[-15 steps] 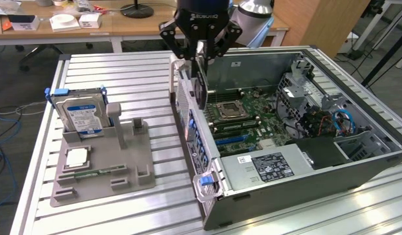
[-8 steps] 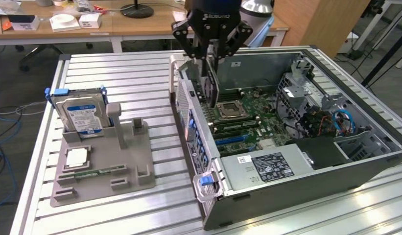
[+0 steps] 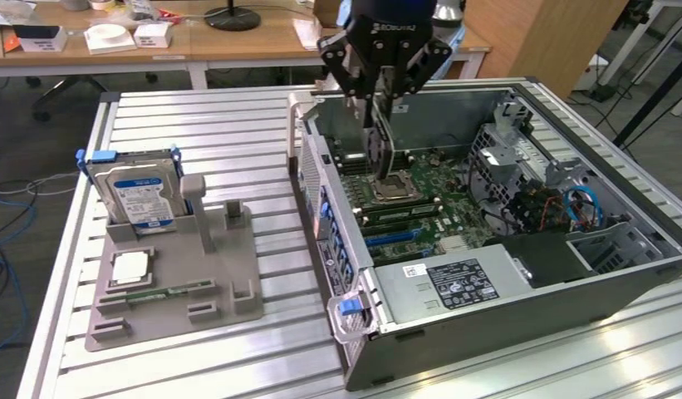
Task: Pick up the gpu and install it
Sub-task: 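Pick up the gpu and move the gpu toward the slot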
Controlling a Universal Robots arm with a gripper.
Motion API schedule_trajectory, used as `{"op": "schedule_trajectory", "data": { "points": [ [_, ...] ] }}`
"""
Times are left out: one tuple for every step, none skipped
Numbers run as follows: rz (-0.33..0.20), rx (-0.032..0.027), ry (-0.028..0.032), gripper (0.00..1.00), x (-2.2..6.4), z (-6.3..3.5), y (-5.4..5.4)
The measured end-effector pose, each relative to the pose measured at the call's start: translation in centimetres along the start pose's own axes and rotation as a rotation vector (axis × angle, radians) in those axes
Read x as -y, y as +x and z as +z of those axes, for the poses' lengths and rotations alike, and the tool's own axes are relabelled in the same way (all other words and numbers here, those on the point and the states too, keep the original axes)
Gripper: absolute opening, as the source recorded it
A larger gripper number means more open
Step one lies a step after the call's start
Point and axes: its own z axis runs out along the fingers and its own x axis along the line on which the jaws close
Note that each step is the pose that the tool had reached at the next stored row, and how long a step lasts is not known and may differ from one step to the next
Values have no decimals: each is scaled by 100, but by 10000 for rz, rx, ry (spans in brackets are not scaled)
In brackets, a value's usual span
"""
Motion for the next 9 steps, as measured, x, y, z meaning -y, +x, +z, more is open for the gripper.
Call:
{"op": "schedule_trajectory", "data": {
  "points": [
    [-2, 1, -2, 26, -4, 2, -36],
    [-1, 2, -5, 26, -8, 4, -69],
    [-1, 2, -6, 26, -12, 6, -100],
    [0, 2, -7, 26, -16, 7, -132],
    [0, 2, -10, 26, -19, 9, -164],
    [-2, 3, -11, 26, -23, 11, -196],
    [-2, 3, -13, 26, -26, 12, -228],
    [0, 4, -16, 26, -30, 14, -261],
    [0, 4, -17, 26, -34, 16, -293]
  ]
}}
